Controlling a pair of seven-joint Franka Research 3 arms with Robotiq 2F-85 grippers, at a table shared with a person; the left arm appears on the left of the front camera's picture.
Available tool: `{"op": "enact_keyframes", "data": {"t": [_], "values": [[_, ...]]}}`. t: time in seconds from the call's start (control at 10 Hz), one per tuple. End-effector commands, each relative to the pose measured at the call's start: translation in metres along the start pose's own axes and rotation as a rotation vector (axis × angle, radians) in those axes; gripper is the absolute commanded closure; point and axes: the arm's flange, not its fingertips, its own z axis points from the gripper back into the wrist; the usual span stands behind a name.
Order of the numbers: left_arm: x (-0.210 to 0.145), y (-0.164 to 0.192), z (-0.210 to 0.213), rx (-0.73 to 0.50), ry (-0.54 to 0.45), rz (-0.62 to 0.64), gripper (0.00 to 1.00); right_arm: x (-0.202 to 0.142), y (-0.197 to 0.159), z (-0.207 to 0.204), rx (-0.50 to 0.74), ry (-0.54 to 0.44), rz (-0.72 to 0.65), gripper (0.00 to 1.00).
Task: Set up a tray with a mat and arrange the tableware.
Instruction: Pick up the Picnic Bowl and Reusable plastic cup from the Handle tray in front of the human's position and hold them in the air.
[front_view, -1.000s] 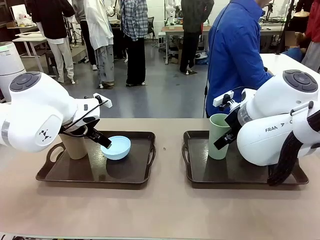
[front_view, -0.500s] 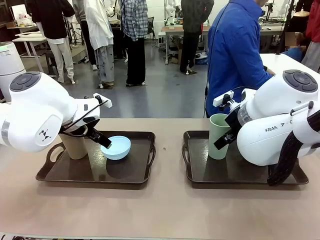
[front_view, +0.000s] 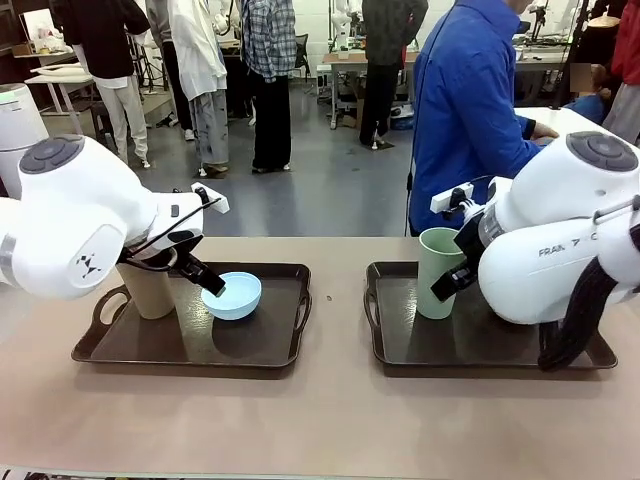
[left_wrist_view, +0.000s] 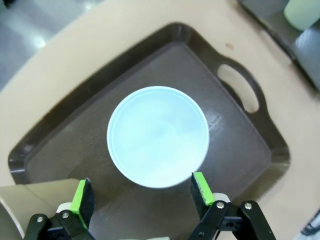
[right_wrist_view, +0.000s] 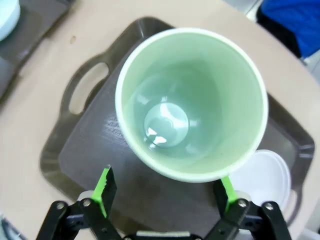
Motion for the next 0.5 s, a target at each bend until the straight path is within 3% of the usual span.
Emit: {"op": "enact_keyframes", "data": {"t": [0.0,0.2,0.4], "values": [[-0.039,-0.024,0.056,-0.013,0.044,0.001,0.00,-0.042,0.024,0.062,-0.024,0.078,-0.127,0.00],[-0.046,-0.036,0.101,-0.033,0.136,0.118,0.00,-0.070,0.039,0.104,-0.064,0.163,-0.268,0.00],[-0.051,-0.042,0.131,-0.096,0.185,0.122,0.00,-0.093,0.038,0.131,-0.094,0.201,-0.340,0.00]]}}
